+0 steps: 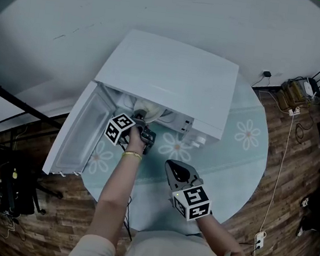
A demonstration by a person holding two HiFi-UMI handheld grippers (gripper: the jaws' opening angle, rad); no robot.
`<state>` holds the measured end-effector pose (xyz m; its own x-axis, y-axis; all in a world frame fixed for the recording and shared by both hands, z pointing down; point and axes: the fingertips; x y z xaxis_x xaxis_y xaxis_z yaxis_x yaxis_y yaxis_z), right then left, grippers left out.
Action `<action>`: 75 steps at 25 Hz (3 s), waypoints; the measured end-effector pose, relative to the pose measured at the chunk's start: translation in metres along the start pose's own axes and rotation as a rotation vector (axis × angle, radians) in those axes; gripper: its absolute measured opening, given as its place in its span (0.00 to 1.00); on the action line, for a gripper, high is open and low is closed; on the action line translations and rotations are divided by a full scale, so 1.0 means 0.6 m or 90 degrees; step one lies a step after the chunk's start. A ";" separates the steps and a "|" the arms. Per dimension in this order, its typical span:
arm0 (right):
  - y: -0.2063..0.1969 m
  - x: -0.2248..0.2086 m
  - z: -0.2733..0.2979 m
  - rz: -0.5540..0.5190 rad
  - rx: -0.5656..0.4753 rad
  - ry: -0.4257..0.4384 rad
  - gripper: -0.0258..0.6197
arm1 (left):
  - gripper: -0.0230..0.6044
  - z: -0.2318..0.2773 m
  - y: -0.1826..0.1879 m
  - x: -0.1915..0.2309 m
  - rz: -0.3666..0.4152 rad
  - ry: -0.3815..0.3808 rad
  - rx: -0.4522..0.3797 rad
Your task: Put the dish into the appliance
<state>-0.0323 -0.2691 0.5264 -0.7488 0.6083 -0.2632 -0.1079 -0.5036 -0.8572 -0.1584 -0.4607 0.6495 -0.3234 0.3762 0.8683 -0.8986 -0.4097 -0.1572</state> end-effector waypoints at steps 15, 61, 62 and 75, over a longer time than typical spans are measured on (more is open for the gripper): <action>0.000 0.023 -0.010 -0.008 -0.005 0.006 0.05 | 0.31 -0.041 0.003 -0.004 0.032 -0.039 0.001; -0.095 0.156 -0.168 -0.040 -0.025 -0.038 0.05 | 0.06 -0.566 -0.219 0.036 0.415 -0.084 0.071; -0.095 0.158 -0.169 -0.042 -0.025 -0.037 0.05 | 0.06 -0.567 -0.220 0.034 0.417 -0.085 0.071; -0.086 0.160 -0.185 -0.030 -0.043 -0.048 0.05 | 0.06 -0.568 -0.238 0.000 0.435 -0.110 0.085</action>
<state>-0.0263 -0.1164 0.4964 -0.7912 0.5811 -0.1906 -0.1016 -0.4323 -0.8960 -0.1310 -0.1187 0.5116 -0.7393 -0.1340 0.6599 -0.4641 -0.6086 -0.6436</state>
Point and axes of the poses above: the fingertips, and each gripper's own axes: z forward along the fingers, x to its left, y out of its top
